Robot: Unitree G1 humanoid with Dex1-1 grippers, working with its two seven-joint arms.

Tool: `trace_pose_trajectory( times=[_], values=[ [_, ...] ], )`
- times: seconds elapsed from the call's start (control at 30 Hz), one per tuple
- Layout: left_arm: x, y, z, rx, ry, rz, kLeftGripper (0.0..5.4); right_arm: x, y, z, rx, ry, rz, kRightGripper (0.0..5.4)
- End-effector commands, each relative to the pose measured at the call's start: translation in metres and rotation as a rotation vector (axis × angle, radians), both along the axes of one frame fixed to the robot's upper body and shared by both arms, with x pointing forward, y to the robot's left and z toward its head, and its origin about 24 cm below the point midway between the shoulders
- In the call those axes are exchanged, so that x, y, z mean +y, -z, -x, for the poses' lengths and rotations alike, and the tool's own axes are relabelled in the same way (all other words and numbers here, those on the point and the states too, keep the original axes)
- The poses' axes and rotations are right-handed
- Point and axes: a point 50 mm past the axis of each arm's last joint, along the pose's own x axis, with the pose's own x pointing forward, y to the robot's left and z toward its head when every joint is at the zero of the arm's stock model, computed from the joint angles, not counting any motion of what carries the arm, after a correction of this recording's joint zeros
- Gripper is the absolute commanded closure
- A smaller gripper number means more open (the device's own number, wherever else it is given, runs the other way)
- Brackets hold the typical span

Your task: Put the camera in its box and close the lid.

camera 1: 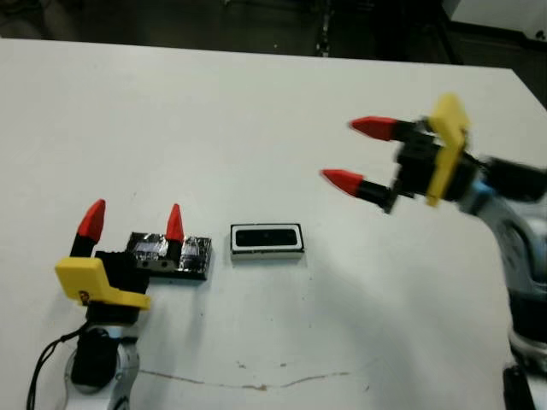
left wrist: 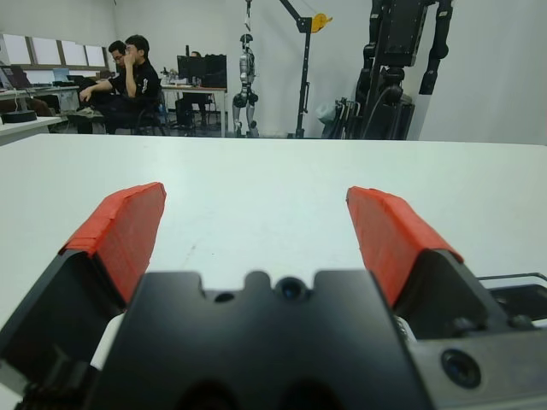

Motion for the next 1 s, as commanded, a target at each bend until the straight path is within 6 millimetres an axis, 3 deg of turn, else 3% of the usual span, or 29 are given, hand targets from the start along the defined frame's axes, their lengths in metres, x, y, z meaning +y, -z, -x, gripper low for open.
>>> trace_pose_trajectory(
  times=[0.03, 0.23, 0.43, 0.83, 1.0],
  values=[
    [0.003, 0.002, 0.000, 0.011, -0.008, -0.010, 0.00, -0.014, 0.013, 0.022, 0.013, 0.108, -0.050, 1.41],
    [0.005, 0.000, -0.004, -0.003, 0.006, -0.026, 0.00, -0.025, 0.037, 0.057, 0.018, 0.255, -0.131, 2.42],
    [0.010, -0.006, -0.008, -0.015, 0.034, -0.053, 0.00, -0.022, 0.063, 0.077, 0.018, 0.363, -0.199, 3.40],
    [0.029, -0.045, -0.014, -0.031, 0.280, -0.254, 0.00, -0.005, 0.079, 0.078, 0.007, 0.527, -0.346, 5.38],
    [0.046, -0.068, -0.022, 0.055, 0.472, -0.398, 0.00, -0.003, 0.081, 0.075, 0.002, 0.537, -0.366, 5.38]
  ],
)
